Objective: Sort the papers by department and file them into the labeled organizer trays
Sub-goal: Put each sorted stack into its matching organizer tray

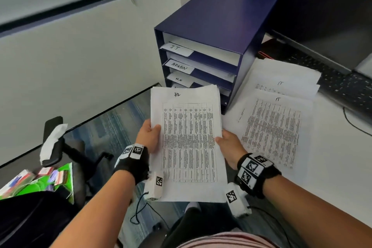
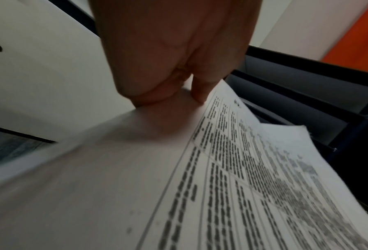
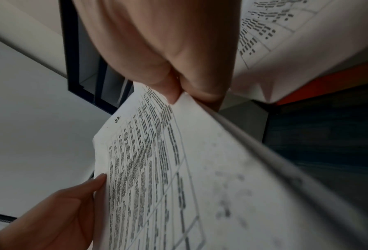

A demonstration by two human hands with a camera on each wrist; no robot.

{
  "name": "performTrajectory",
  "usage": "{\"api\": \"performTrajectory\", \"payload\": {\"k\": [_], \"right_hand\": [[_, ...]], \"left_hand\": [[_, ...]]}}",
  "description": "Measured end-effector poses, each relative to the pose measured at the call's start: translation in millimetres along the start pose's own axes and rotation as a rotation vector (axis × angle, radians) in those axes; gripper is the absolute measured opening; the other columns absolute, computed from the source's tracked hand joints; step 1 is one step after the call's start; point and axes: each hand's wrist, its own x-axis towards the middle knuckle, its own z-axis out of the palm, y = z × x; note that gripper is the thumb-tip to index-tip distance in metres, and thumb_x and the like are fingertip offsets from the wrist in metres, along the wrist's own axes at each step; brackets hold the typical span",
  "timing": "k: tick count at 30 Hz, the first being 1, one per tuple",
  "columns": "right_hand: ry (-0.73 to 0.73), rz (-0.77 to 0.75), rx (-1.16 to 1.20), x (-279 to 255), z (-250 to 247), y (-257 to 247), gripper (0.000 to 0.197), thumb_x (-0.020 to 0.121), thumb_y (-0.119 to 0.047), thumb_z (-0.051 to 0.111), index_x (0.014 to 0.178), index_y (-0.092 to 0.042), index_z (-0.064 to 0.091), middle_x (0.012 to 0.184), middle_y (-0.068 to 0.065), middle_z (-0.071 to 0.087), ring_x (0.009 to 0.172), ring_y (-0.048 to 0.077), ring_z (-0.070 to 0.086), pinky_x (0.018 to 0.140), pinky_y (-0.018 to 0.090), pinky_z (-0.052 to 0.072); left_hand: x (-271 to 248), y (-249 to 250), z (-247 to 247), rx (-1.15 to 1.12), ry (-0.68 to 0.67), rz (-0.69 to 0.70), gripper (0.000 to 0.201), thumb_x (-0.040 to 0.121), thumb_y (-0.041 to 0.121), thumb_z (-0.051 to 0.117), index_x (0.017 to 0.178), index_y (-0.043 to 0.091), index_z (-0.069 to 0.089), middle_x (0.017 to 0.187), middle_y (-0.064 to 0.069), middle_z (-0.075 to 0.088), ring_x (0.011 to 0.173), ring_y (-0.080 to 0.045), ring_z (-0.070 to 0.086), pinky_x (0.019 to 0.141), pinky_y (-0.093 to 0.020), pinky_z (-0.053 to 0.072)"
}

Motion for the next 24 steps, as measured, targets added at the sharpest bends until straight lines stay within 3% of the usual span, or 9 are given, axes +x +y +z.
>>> {"api": "performTrajectory", "payload": {"k": [3,8,11,13,15,16,18,21,24], "right_hand": [[0.003,0.06,0.048,4.4,10.4,-0.1,0.034,0.098,-0.006,0.039,0.127,-0.012,0.056,0.124,0.004,0.062,0.112,0.024,0.058,0.104,0.044,0.043],[0.096,0.075,0.202,10.2,13.3,-16.6,0.03,0.099,-0.008,0.04,0.123,-0.012,0.058,0.118,0.007,0.063,0.109,0.028,0.06,0.101,0.046,0.046],[0.178,0.068,0.294,18.7,12.1,-31.2,0.029,0.098,-0.009,0.042,0.118,-0.016,0.061,0.119,0.009,0.064,0.108,0.031,0.061,0.098,0.051,0.047],[0.214,0.072,0.325,26.7,12.0,-41.3,0.026,0.096,-0.009,0.042,0.111,-0.016,0.062,0.115,0.012,0.065,0.105,0.033,0.062,0.095,0.055,0.048],[0.264,0.045,0.292,32.7,12.7,-52.4,0.024,0.095,-0.007,0.043,0.112,-0.005,0.06,0.102,0.013,0.063,0.093,0.028,0.06,0.093,0.053,0.05],[0.294,0.028,0.24,33.7,12.6,-59.4,0.026,0.094,-0.006,0.043,0.114,0.003,0.057,0.092,0.013,0.059,0.086,0.026,0.055,0.092,0.049,0.051],[0.356,0.011,0.177,40.2,10.0,-69.9,0.029,0.094,-0.005,0.042,0.116,0.01,0.054,0.08,0.009,0.052,0.083,0.024,0.05,0.083,0.04,0.051],[0.376,0.029,0.252,46.8,6.3,-81.0,0.027,0.098,-0.01,0.036,0.118,-0.003,0.053,0.091,0.005,0.054,0.077,0.018,0.052,0.069,0.026,0.048],[0.278,0.069,0.382,45.9,3.1,-88.2,0.024,0.1,-0.014,0.035,0.119,-0.009,0.049,0.106,0.008,0.061,0.089,0.022,0.06,0.084,0.044,0.054]], "left_hand": [[9.8,-4.6,-13.3,0.062,-0.055,-0.03,0.028,0.093,0.024,0.047,0.12,0.017,0.049,0.113,-0.006,0.064,0.101,-0.027,0.062,0.096,-0.048,0.048],[19.2,-9.2,-43.0,0.0,-0.213,-0.072,0.03,0.093,0.019,0.055,0.122,0.018,0.051,0.105,-0.014,0.069,0.087,-0.029,0.064,0.081,-0.048,0.051],[21.0,-4.0,-59.6,0.063,-0.336,-0.086,0.016,0.094,0.018,0.055,0.109,0.015,0.059,0.102,-0.017,0.067,0.084,-0.029,0.061,0.078,-0.044,0.05],[22.7,0.4,-66.4,0.122,-0.422,-0.11,0.014,0.094,0.02,0.054,0.106,0.015,0.061,0.101,-0.013,0.069,0.085,-0.03,0.064,0.076,-0.041,0.054],[23.1,7.4,-68.3,0.14,-0.483,-0.146,0.015,0.097,0.02,0.05,0.109,0.016,0.058,0.095,-0.008,0.07,0.076,-0.022,0.067,0.06,-0.028,0.057],[23.5,11.5,-67.7,0.146,-0.5,-0.156,0.014,0.098,0.02,0.048,0.109,0.018,0.056,0.09,-0.007,0.069,0.067,-0.017,0.066,0.05,-0.022,0.053],[27.8,19.5,-64.6,0.144,-0.524,-0.142,0.013,0.099,0.019,0.045,0.109,0.018,0.053,0.086,-0.009,0.069,0.055,-0.014,0.062,0.041,-0.018,0.044],[43.9,30.7,-55.6,0.134,-0.525,-0.067,0.016,0.099,0.015,0.043,0.112,0.012,0.051,0.086,-0.012,0.067,0.046,-0.01,0.054,0.035,-0.016,0.036],[68.9,41.9,-42.3,0.144,-0.426,-0.021,0.016,0.097,0.013,0.045,0.11,0.007,0.05,0.072,-0.007,0.061,0.04,-0.009,0.048,0.034,-0.017,0.033]]}}
